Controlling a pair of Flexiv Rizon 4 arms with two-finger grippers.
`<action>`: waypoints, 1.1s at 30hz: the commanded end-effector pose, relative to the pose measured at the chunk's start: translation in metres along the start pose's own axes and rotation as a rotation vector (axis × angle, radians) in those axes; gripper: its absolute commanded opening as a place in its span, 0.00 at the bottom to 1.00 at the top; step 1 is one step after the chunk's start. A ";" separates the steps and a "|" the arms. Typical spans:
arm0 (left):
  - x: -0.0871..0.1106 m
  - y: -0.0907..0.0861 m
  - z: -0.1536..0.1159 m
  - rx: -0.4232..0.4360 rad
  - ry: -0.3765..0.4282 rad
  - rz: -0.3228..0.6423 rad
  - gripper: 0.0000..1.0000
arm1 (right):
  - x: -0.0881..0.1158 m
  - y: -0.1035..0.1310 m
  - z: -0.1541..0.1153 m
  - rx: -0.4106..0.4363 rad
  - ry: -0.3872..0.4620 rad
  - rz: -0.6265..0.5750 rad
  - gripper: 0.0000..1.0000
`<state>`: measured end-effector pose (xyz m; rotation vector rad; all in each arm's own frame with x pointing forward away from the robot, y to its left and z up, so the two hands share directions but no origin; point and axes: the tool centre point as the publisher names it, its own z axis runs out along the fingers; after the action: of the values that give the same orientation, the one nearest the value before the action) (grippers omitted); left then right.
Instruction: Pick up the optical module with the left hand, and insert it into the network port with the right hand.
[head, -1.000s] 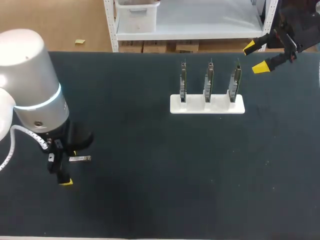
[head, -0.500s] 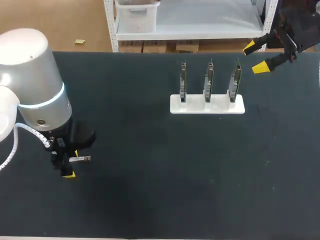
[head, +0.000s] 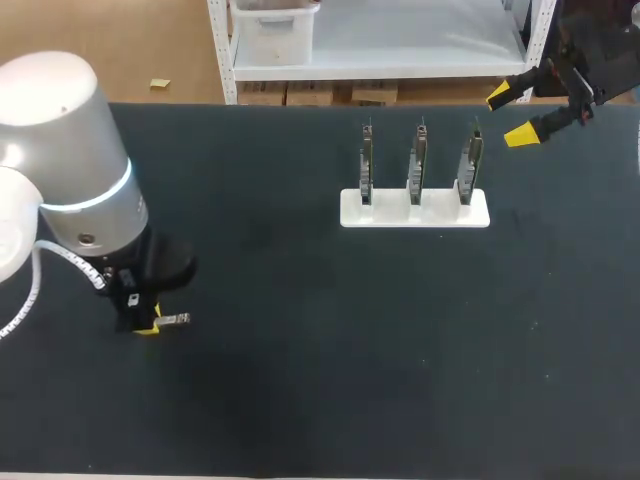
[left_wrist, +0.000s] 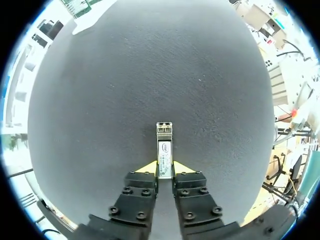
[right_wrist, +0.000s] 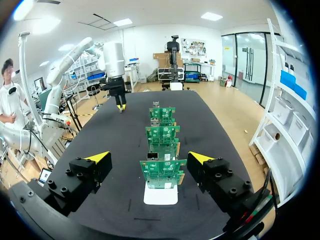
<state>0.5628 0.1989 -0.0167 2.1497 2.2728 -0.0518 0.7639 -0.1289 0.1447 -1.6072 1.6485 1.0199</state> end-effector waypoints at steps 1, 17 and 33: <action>-0.003 0.009 -0.005 -0.020 -0.006 -0.007 0.00 | 0.000 -0.001 0.000 -0.001 -0.001 0.000 1.00; -0.060 0.123 -0.117 -0.284 -0.478 -0.202 0.00 | 0.000 -0.001 0.000 -0.001 -0.001 0.000 1.00; -0.210 0.239 -0.237 -0.344 -1.083 -0.027 0.00 | 0.000 -0.001 0.000 -0.001 -0.001 0.000 1.00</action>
<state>0.7874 0.0421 0.2238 1.3993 1.7672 -0.4000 0.7639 -0.1289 0.1447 -1.6073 1.6484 1.0199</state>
